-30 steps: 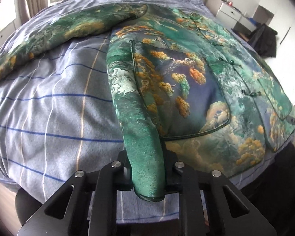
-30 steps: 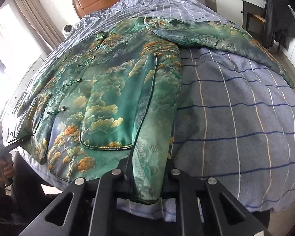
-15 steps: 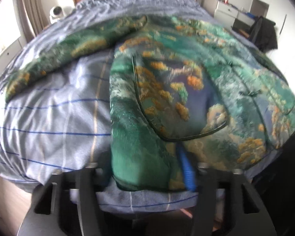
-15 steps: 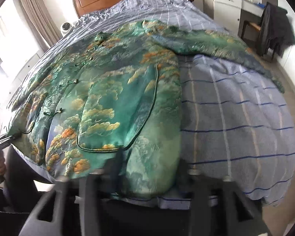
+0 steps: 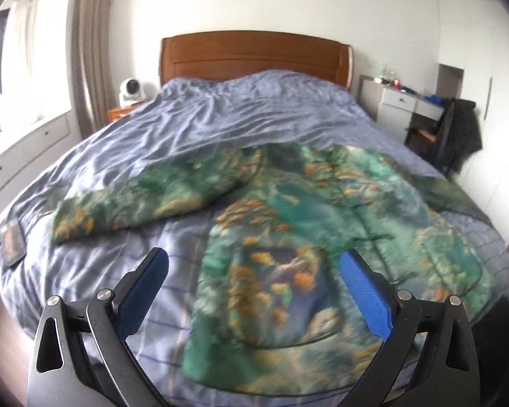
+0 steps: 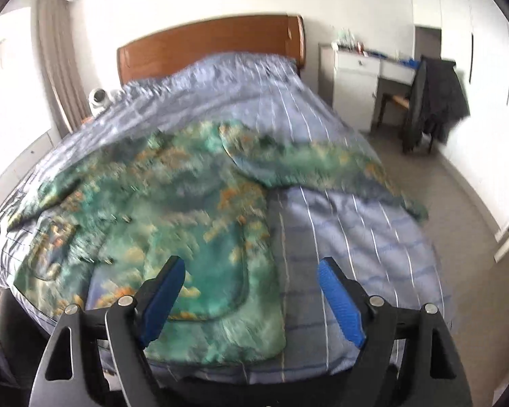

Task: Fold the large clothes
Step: 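Open both tools and lift them off the flattened jacket, then grasp the sleeve cuff with the right tool and lift it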

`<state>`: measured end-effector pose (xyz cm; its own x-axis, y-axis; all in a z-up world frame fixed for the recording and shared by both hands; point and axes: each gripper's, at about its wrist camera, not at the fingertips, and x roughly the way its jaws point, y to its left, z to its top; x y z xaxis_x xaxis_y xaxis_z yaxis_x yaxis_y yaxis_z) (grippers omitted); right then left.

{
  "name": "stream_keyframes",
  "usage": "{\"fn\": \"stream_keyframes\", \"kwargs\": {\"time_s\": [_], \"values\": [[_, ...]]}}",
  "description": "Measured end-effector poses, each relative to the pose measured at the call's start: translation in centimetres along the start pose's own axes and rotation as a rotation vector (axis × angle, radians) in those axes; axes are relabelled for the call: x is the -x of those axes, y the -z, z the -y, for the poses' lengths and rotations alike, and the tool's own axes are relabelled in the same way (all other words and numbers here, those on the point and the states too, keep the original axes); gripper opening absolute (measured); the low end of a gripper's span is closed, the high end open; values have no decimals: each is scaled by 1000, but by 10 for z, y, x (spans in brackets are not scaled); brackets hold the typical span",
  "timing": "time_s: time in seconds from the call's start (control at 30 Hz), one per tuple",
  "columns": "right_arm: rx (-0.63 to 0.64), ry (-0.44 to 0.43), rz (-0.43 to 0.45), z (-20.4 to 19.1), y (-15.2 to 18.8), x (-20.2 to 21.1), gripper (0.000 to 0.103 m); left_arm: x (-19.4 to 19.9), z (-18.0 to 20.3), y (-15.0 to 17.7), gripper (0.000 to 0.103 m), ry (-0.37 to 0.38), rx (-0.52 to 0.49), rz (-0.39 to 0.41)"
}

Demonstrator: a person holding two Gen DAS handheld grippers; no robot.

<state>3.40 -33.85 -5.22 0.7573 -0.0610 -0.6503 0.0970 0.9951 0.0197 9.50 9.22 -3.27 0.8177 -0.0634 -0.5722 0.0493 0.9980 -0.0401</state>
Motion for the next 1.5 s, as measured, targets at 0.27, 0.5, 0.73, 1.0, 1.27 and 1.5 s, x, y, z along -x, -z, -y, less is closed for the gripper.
{"fn": "stream_keyframes", "kwargs": {"time_s": [0.27, 0.5, 0.73, 1.0, 1.27, 1.5], "values": [[-4, 3, 255, -14, -19, 47, 84, 3, 29, -1, 101, 56, -52, -19], [-90, 13, 262, 9, -25, 43, 87, -8, 58, 24, 101, 85, -161, -102], [-130, -25, 158, 26, -23, 18, 103, 0, 74, 24, 102, 49, -223, -96], [-140, 116, 300, 92, -93, 36, 103, 4, 65, 11, 102, 79, -163, -69], [-670, 7, 86, 244, -73, -67, 103, -11, 51, 16, 102, 57, -56, -130], [-1117, -85, 1, 307, 9, -170, 78, -27, 48, 18, 102, 16, -38, -186]]}}
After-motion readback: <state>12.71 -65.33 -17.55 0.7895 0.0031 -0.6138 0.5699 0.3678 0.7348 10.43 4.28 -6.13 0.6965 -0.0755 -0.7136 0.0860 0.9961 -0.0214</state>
